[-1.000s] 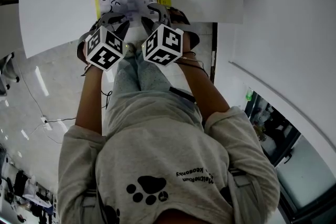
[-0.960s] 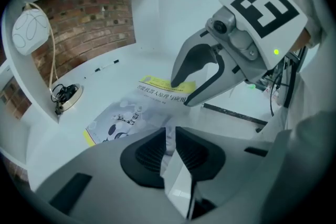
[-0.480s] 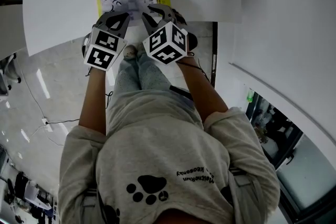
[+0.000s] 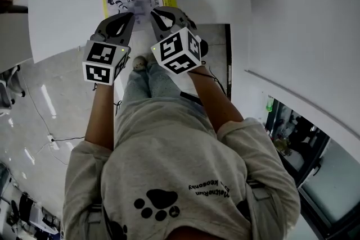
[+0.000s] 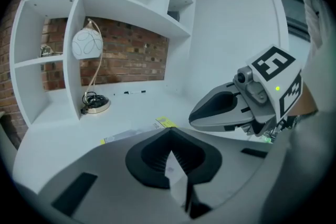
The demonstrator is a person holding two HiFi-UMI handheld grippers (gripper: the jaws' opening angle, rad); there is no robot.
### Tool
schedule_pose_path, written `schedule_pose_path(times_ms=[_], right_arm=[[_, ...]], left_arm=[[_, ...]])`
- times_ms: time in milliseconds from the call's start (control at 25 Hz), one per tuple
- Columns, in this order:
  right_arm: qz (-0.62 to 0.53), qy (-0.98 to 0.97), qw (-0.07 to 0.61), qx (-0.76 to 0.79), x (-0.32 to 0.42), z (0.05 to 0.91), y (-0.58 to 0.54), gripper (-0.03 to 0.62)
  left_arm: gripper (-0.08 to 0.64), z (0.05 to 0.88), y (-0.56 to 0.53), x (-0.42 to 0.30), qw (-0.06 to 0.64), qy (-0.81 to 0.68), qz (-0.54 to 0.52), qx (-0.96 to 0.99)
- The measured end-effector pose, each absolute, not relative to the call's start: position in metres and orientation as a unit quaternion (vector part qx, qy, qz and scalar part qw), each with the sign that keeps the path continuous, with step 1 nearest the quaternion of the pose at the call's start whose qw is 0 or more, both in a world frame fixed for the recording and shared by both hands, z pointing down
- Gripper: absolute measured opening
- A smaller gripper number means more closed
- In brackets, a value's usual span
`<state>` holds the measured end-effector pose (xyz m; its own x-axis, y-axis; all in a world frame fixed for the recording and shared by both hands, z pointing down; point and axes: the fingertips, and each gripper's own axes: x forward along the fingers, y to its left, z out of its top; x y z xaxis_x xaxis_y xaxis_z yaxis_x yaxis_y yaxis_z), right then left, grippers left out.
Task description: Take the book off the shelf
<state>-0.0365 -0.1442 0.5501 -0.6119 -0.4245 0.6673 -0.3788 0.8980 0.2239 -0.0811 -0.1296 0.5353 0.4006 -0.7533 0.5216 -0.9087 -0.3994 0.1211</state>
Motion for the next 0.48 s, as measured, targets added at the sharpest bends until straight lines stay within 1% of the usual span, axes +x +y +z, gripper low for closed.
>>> schedule_pose_path(times_ms=[160,360,480], right_arm=[[-0.032,-0.906,0.337,0.253,-0.034,0.519,-0.143,0.021],[0.013,-0.923,0.253,0.291,-0.029,0.482,-0.142,0.017],[0.011,-0.925,0.224,0.307,-0.026,0.461,-0.136,0.017]], left_arm=[[0.009,0.511,-0.125,-0.079,0.179,-0.532,0.174,0.809],[0.009,0.483,-0.119,-0.078,0.148,-0.559,0.155,0.801],[0.009,0.466,-0.113,-0.078,0.131,-0.573,0.144,0.796]])
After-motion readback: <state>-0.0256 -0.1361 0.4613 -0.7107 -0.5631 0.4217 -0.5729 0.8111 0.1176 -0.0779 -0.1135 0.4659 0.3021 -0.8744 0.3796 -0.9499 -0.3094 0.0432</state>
